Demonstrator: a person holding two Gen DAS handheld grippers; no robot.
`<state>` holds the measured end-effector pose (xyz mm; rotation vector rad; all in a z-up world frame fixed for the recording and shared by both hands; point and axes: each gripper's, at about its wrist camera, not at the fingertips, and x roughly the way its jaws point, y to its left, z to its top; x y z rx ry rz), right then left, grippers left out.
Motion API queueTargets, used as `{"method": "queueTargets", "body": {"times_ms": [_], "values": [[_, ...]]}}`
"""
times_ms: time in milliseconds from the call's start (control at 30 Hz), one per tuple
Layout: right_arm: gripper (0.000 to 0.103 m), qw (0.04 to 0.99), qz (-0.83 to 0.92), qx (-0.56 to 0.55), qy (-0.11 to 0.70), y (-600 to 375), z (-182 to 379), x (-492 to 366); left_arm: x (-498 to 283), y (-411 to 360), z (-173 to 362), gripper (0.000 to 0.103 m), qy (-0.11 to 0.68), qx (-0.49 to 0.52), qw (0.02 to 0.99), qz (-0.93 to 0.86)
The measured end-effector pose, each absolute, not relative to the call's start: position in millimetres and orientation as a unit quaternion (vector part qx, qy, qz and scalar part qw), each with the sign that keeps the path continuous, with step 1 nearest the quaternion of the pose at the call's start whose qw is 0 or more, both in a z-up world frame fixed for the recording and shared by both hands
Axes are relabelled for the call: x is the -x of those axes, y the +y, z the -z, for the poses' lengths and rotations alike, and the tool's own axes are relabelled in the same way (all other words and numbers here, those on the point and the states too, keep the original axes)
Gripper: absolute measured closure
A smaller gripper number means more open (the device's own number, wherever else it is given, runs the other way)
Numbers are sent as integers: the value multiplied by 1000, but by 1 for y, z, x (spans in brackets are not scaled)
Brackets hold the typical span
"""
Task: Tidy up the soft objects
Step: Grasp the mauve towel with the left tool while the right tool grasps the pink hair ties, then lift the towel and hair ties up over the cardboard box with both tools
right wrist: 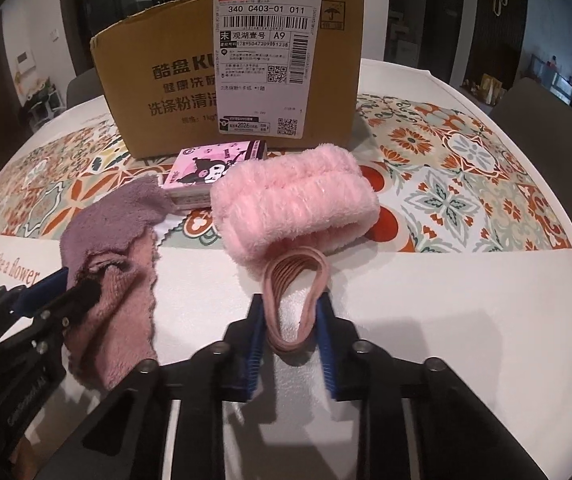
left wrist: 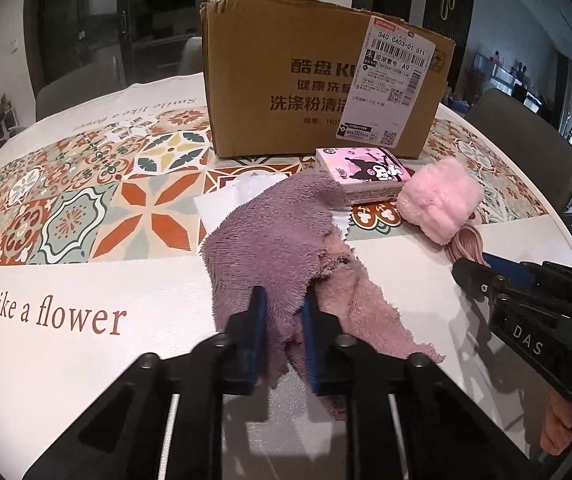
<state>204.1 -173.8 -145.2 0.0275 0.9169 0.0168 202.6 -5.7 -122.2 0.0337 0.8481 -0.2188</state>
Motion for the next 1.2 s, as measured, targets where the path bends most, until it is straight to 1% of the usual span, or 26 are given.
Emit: {"method": "queueTargets", "body": {"times_ms": [67, 200, 700, 1200], "values": [[87, 896, -9, -15, 443, -174, 145, -203, -200, -5, 120, 92, 407, -14, 907, 106], [90, 899, -14, -27, 438, -174, 139, -193, -190, -4, 111, 93, 394, -8, 912, 112], [90, 919, -24, -51, 390, -176, 97, -167, -159, -1, 56, 93, 315, 5, 940, 128], [90, 949, -48, -44, 307, -166, 38, -154, -153, 7, 0, 93, 234, 8, 964, 129]]}}
